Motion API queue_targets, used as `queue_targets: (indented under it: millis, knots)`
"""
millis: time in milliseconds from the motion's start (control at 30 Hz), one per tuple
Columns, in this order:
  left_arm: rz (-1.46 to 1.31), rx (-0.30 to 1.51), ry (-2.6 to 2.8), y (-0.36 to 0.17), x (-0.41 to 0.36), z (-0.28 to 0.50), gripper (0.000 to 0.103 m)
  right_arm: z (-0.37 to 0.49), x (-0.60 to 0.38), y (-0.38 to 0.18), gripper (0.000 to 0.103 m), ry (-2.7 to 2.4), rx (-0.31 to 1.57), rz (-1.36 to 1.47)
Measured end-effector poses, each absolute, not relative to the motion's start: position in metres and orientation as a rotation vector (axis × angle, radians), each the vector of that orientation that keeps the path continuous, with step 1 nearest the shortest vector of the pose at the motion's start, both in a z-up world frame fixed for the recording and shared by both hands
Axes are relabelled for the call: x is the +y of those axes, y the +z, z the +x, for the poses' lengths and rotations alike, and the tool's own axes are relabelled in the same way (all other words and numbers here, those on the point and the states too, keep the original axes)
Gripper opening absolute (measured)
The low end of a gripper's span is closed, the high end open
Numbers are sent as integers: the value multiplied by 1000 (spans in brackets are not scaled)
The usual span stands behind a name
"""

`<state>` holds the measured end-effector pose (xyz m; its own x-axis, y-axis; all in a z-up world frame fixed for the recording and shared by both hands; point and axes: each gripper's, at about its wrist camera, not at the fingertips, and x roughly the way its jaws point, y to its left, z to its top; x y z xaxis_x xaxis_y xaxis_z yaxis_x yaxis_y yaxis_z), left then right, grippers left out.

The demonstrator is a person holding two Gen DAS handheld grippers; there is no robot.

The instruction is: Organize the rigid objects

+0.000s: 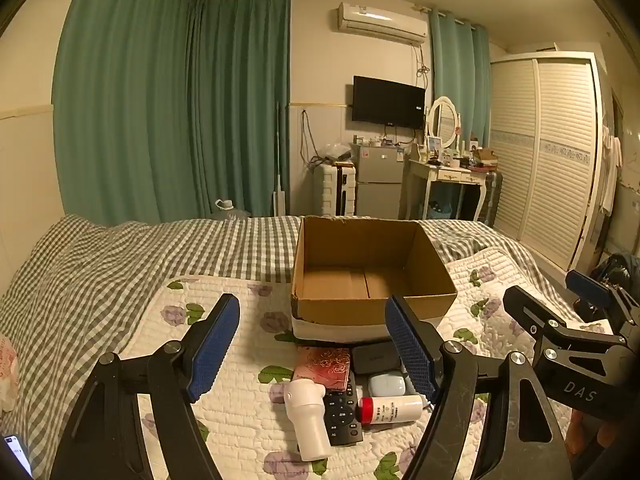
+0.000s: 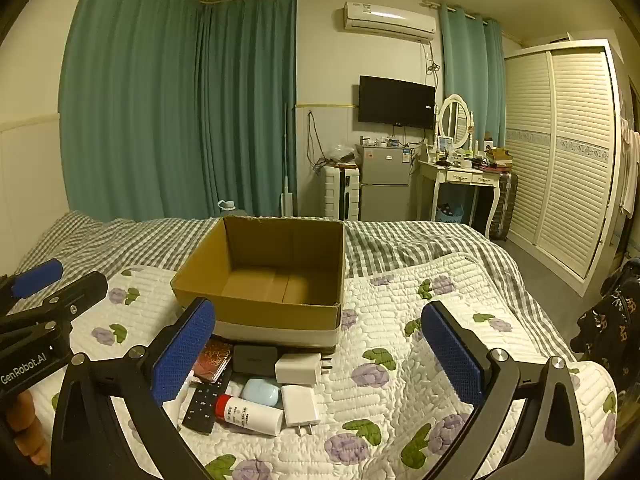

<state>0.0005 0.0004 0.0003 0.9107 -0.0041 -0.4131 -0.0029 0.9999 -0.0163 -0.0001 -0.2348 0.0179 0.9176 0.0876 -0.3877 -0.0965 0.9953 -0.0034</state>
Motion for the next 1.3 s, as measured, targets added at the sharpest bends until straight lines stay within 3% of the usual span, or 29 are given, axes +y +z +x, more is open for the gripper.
queue_targets:
  millis: [1300]
  knots:
    - [-17, 417, 10, 5, 8, -1, 78, 1, -233, 12, 103, 94, 427, -30]
